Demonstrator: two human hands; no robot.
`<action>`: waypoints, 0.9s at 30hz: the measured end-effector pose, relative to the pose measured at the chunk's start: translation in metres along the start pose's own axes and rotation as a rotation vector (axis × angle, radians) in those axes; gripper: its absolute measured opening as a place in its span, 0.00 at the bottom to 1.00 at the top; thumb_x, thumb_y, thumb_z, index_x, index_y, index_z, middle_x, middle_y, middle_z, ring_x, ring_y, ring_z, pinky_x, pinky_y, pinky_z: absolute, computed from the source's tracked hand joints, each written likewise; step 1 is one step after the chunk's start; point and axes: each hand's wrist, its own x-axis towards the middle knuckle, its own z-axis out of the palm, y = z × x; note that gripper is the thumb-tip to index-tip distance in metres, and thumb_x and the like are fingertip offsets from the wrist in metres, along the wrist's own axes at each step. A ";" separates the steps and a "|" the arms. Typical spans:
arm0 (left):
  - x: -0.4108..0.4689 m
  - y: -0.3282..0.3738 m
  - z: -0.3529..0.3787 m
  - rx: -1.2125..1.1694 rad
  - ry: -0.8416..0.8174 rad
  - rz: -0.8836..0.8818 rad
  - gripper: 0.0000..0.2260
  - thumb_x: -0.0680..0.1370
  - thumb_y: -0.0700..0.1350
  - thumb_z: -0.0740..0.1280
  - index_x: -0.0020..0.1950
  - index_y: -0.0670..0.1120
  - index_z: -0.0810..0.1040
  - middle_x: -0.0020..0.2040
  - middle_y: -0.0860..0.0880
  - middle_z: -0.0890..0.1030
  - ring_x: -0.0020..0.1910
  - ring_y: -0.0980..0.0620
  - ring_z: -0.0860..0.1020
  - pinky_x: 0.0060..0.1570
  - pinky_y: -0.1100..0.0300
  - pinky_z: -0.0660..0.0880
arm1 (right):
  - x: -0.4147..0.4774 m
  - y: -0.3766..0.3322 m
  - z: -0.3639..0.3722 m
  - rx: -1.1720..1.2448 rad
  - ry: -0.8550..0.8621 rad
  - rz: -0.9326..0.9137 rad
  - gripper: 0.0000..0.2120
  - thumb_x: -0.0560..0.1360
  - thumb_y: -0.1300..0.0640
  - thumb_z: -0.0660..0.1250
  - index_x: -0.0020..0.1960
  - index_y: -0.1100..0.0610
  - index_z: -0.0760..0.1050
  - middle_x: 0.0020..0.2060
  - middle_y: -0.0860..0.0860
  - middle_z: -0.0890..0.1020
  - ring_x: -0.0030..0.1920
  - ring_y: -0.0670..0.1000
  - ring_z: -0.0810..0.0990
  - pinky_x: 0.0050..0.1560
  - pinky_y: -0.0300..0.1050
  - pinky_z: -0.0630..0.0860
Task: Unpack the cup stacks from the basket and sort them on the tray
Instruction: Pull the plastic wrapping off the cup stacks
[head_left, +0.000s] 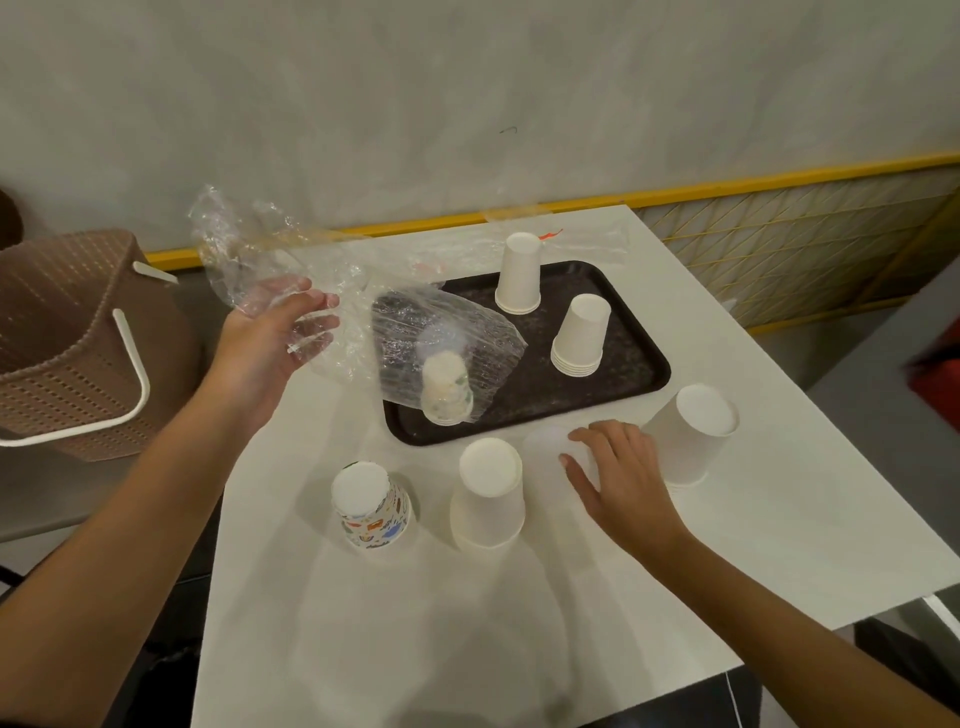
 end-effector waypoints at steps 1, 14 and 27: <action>0.001 0.001 0.002 0.003 -0.003 0.003 0.08 0.75 0.39 0.66 0.43 0.52 0.73 0.36 0.55 0.83 0.38 0.56 0.80 0.48 0.60 0.74 | 0.007 -0.003 -0.007 0.058 0.030 0.034 0.12 0.75 0.51 0.62 0.47 0.58 0.79 0.44 0.55 0.83 0.43 0.54 0.82 0.46 0.44 0.75; -0.022 0.024 0.027 -0.246 -0.053 -0.007 0.02 0.78 0.38 0.63 0.48 0.45 0.73 0.35 0.48 0.81 0.35 0.52 0.82 0.43 0.55 0.80 | 0.122 -0.108 -0.119 0.330 -0.262 -0.192 0.40 0.69 0.37 0.65 0.74 0.48 0.52 0.73 0.48 0.58 0.73 0.48 0.53 0.70 0.40 0.47; -0.014 0.030 -0.050 -0.230 0.070 0.027 0.08 0.78 0.44 0.63 0.55 0.44 0.70 0.45 0.45 0.78 0.39 0.49 0.78 0.33 0.60 0.81 | 0.173 -0.134 -0.098 -0.174 0.037 -0.559 0.23 0.53 0.69 0.73 0.47 0.55 0.80 0.33 0.50 0.80 0.33 0.54 0.78 0.41 0.40 0.69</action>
